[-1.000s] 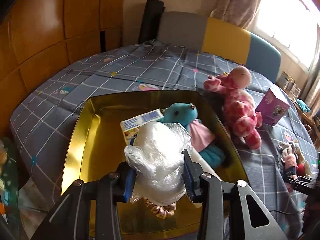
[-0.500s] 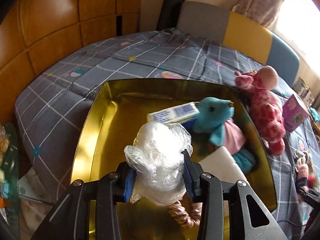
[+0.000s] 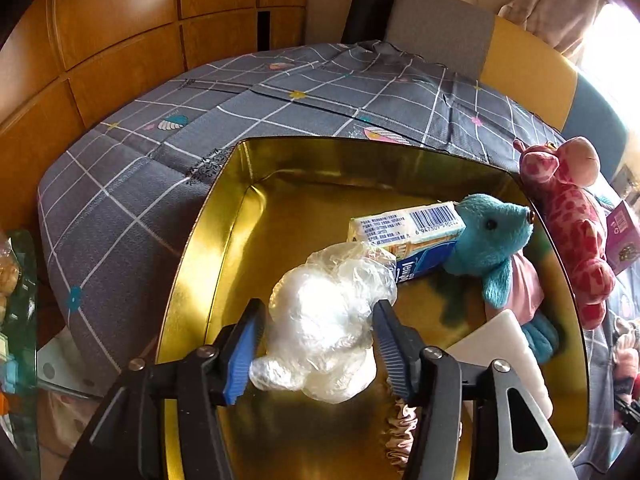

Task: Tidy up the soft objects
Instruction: 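Carry the plastic bag into the gold tray and open the left gripper, then carry the pink towel roll into the gold tray and open the right gripper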

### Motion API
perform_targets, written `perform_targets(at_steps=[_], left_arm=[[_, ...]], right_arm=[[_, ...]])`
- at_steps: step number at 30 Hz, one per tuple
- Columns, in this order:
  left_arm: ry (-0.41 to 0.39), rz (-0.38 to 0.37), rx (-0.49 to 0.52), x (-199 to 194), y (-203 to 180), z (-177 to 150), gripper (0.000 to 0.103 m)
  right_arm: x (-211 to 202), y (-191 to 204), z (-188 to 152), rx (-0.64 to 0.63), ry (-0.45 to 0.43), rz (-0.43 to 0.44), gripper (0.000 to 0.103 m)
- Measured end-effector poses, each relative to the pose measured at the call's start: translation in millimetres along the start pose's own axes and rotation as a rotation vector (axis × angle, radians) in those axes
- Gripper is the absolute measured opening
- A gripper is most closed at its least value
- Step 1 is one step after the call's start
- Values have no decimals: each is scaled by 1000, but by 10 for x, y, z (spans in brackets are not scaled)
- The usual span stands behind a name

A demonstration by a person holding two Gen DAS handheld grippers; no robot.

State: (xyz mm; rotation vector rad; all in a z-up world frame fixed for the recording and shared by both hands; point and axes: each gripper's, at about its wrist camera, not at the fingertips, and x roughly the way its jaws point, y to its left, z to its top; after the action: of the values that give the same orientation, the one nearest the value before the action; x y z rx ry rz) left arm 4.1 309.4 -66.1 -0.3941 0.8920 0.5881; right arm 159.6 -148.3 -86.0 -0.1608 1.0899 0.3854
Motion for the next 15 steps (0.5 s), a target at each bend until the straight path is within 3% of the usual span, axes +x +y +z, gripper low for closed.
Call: perform_targets(at_steps=[4,6,9,15], left_arm=[[-36,3,10,-69,2,-46,66],[-66,-7,4,-153,13,-64,83],[-159,9,-2,-382,27,-88,98],[-289,-1,-24,-793,59,-84,103]], right_arm=[[-1,2,0,1,-2,-2,39],[-2,4,0,2,-3,-3,39],[0,2,-2,5,-6,-4,39],[-7,7,-15,7,-10,-8,39]])
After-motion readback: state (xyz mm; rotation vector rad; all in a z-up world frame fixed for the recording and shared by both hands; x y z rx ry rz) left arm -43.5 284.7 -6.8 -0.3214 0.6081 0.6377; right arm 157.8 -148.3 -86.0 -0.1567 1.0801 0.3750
